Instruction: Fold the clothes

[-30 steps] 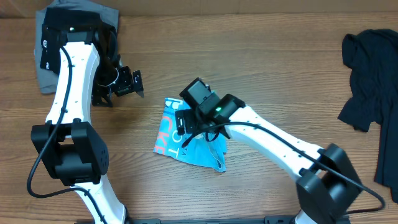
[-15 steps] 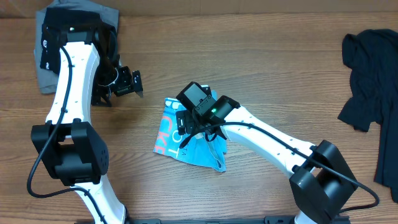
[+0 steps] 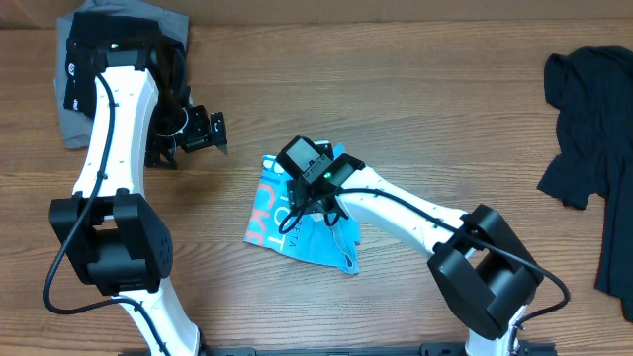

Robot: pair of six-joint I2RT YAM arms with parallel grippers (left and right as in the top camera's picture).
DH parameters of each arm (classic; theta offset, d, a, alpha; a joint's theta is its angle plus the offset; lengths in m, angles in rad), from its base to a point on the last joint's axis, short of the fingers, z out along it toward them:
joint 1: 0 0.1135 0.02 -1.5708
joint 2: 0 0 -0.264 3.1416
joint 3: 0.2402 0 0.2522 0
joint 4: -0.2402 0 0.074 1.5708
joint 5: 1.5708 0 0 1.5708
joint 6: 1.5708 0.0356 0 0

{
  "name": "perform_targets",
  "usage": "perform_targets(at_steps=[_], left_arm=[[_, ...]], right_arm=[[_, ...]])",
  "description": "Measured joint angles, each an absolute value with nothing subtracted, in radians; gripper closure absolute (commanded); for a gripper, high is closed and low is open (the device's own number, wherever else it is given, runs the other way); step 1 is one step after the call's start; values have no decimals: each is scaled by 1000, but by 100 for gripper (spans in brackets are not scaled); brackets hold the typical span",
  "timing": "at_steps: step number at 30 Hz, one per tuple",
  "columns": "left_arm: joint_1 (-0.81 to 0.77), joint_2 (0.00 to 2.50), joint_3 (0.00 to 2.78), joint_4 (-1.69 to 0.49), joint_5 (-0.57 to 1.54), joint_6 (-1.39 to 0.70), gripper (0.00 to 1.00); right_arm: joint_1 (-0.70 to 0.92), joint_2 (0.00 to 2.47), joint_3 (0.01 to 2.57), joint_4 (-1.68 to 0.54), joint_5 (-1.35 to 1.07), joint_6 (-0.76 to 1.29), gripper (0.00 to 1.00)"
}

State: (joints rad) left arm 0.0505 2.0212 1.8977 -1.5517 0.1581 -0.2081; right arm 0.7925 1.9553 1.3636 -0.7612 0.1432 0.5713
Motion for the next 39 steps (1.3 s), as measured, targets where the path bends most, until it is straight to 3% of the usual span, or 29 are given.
perform_targets(at_steps=[7, 25, 27, 29, 32, 35, 39], left_arm=[[51, 2021, 1898, -1552, 155, -208, 0], [51, 2021, 1898, -1551, 155, -208, 0], [51, 2021, 1898, -1551, 155, -208, 0], [51, 2021, 1898, -1551, 155, -208, 0], [51, 2021, 1897, -1549, 152, -208, 0], [51, 2021, 1897, -1549, 152, -208, 0], [51, 2021, 1897, -1549, 152, -208, 0]], right_arm=[[755, 1955, 1367, -799, 170, 579, 65], [577, 1955, 1440, -973, 184, 599, 61], [555, 1955, 1440, -981, 186, 598, 51], [531, 1955, 1440, -987, 190, 596, 32], [496, 1955, 1440, -1002, 194, 597, 25], [471, 1955, 1440, -1018, 196, 597, 5], [452, 1955, 1440, -1034, 204, 598, 0]])
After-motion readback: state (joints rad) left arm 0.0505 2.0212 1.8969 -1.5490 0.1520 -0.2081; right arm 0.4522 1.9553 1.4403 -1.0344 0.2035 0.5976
